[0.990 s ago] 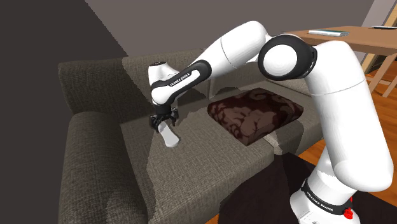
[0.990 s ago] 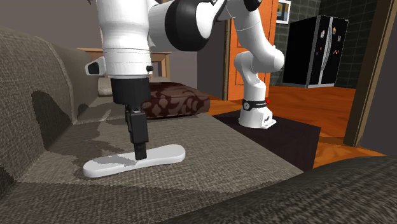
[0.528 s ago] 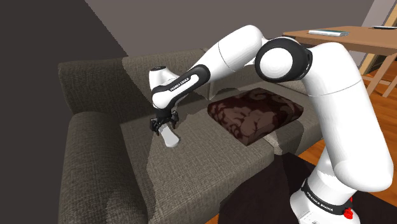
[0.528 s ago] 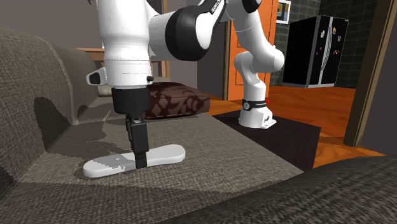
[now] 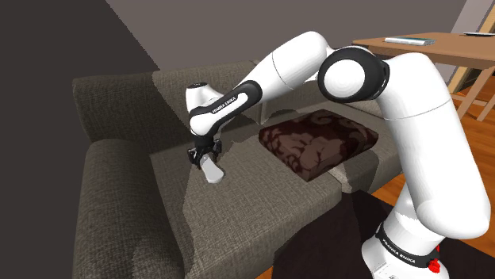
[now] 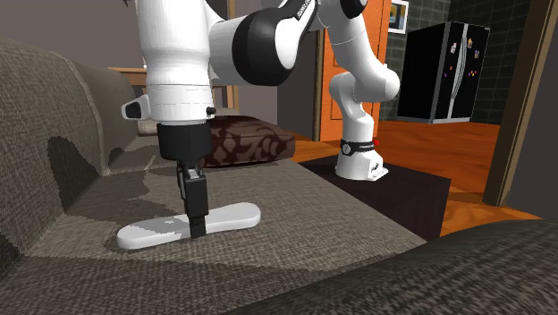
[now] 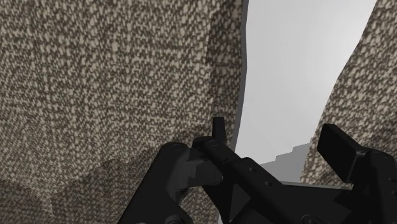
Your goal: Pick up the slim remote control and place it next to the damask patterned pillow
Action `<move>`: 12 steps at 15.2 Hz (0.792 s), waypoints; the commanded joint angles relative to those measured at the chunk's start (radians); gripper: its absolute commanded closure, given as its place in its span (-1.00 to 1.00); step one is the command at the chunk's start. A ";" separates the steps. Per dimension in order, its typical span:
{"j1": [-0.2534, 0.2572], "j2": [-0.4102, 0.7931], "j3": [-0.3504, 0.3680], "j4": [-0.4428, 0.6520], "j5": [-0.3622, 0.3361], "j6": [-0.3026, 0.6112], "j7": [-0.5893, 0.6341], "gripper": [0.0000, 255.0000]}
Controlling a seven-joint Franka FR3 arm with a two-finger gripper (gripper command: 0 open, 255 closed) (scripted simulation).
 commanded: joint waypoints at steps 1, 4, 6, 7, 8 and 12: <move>0.000 0.000 0.000 0.000 0.000 0.000 0.000 1.00; 0.000 0.000 0.000 0.000 0.000 0.000 0.000 1.00; 0.000 0.000 0.000 0.000 0.000 0.000 0.000 1.00; -0.001 -0.007 0.001 0.002 0.001 -0.009 -0.001 1.00; -0.001 -0.015 0.002 0.004 0.003 -0.019 -0.002 1.00; -0.003 -0.043 0.005 0.015 0.008 -0.058 -0.004 1.00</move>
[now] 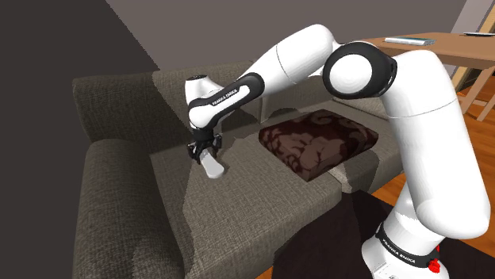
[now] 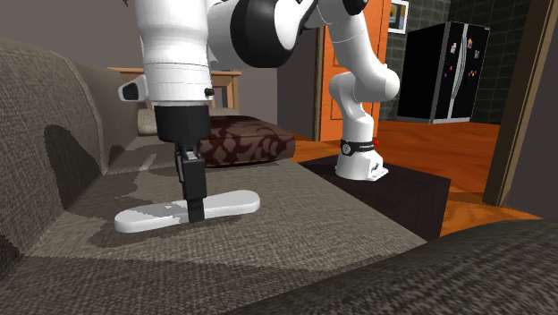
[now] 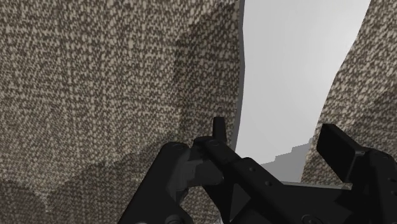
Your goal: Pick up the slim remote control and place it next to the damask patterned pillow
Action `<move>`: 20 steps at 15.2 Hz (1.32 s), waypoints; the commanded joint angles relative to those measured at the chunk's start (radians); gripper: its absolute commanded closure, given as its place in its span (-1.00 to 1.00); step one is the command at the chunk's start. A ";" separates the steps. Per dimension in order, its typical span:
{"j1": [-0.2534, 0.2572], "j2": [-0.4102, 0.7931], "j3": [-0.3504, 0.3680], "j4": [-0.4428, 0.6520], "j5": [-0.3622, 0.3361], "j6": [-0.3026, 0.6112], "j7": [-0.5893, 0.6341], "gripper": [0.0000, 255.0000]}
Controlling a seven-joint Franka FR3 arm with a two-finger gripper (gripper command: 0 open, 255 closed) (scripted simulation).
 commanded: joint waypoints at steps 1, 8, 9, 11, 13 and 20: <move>0.002 -0.011 0.002 0.012 0.002 -0.023 0.001 1.00; -0.001 -0.054 0.007 0.042 0.010 -0.095 -0.003 1.00; -0.001 -0.059 0.008 0.048 0.012 -0.106 -0.004 1.00; -0.002 -0.069 0.009 0.059 0.014 -0.128 -0.005 1.00; -0.002 -0.079 0.010 0.072 0.016 -0.150 -0.006 1.00; -0.002 -0.106 0.014 0.125 0.022 -0.230 -0.009 1.00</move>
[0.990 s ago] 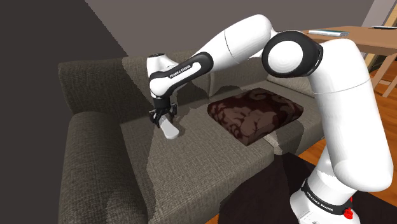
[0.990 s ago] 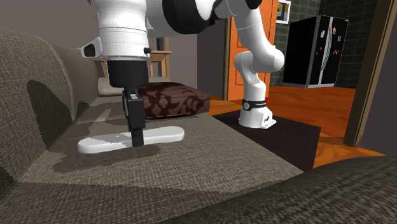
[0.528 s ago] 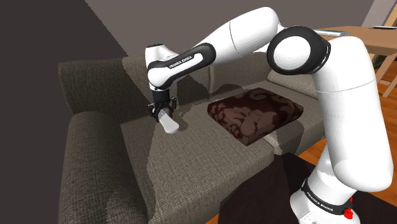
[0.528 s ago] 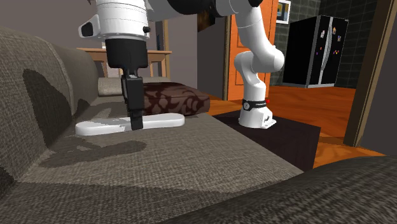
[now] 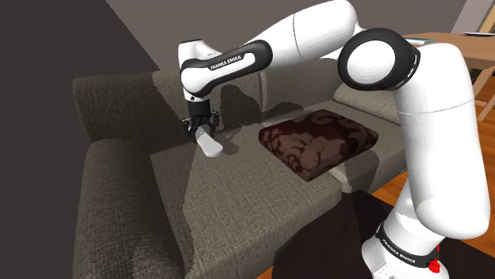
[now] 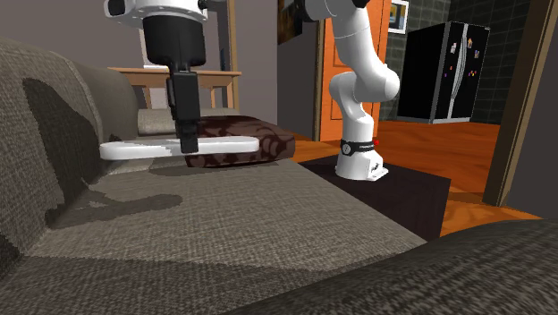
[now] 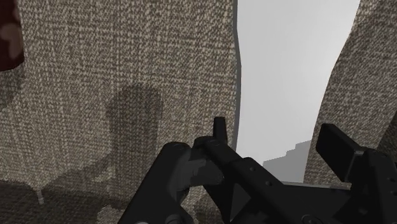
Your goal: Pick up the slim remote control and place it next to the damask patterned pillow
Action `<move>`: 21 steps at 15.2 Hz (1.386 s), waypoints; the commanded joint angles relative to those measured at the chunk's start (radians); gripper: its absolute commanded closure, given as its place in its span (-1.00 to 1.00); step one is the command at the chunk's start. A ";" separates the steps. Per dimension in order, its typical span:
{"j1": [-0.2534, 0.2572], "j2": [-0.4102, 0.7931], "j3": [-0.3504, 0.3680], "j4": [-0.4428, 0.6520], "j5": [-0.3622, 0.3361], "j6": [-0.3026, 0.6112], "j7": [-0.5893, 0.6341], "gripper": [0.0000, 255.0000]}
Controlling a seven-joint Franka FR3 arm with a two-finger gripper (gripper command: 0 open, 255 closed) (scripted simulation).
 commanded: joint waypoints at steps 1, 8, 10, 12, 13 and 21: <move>0.000 -0.007 0.001 0.016 0.001 -0.023 -0.001 1.00; 0.001 -0.022 0.003 0.088 0.005 -0.109 -0.004 1.00; 0.002 -0.024 0.003 0.111 0.006 -0.134 -0.004 1.00; 0.003 -0.025 0.004 0.136 0.006 -0.161 -0.005 1.00; 0.003 -0.025 0.004 0.137 0.006 -0.162 -0.005 1.00; -0.127 -0.143 -0.035 -0.035 0.042 -0.106 -0.169 1.00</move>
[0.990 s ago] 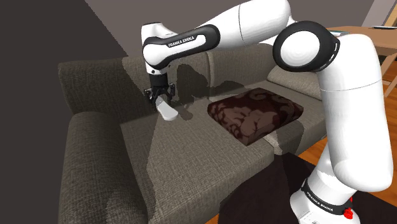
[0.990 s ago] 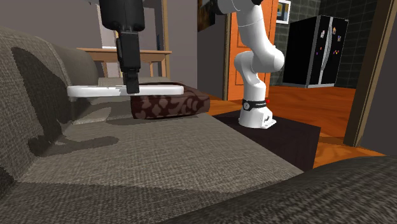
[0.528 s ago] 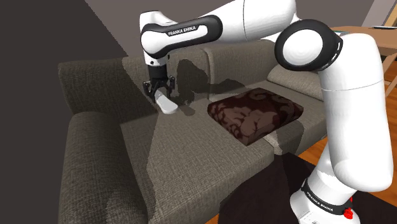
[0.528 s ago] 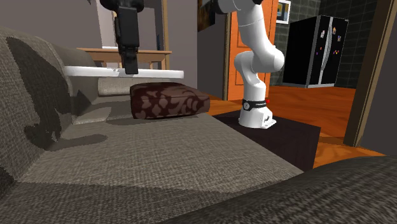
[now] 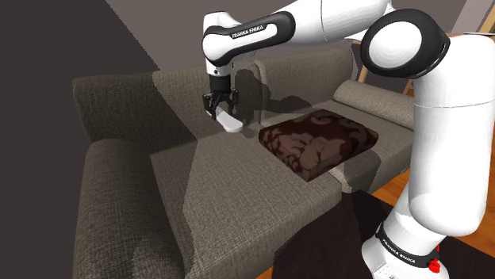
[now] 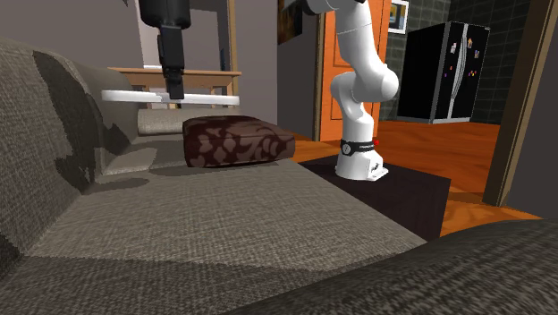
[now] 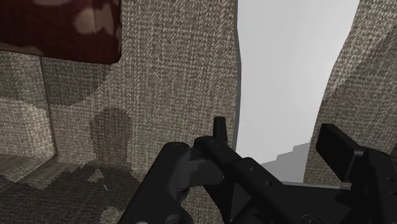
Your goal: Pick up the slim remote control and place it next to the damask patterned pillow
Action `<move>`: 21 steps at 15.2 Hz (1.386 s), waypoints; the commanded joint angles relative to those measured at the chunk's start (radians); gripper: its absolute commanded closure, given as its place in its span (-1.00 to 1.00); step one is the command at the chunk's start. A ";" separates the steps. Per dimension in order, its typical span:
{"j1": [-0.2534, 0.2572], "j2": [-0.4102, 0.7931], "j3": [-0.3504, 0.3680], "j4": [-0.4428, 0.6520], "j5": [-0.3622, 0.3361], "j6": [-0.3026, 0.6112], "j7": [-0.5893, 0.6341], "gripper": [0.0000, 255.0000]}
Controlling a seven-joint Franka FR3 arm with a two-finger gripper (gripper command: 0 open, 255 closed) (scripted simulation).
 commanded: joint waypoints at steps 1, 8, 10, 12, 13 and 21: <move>-0.030 -0.011 -0.012 -0.014 0.006 0.003 -0.043 1.00; -0.132 -0.054 -0.059 -0.072 0.028 0.018 -0.194 1.00; -0.161 -0.058 -0.073 -0.076 0.033 0.018 -0.238 1.00; -0.189 -0.058 -0.088 -0.075 0.037 0.017 -0.281 1.00; -0.215 -0.055 -0.101 -0.070 0.041 0.014 -0.322 1.00; -0.215 -0.035 -0.102 -0.150 0.040 0.114 -0.322 1.00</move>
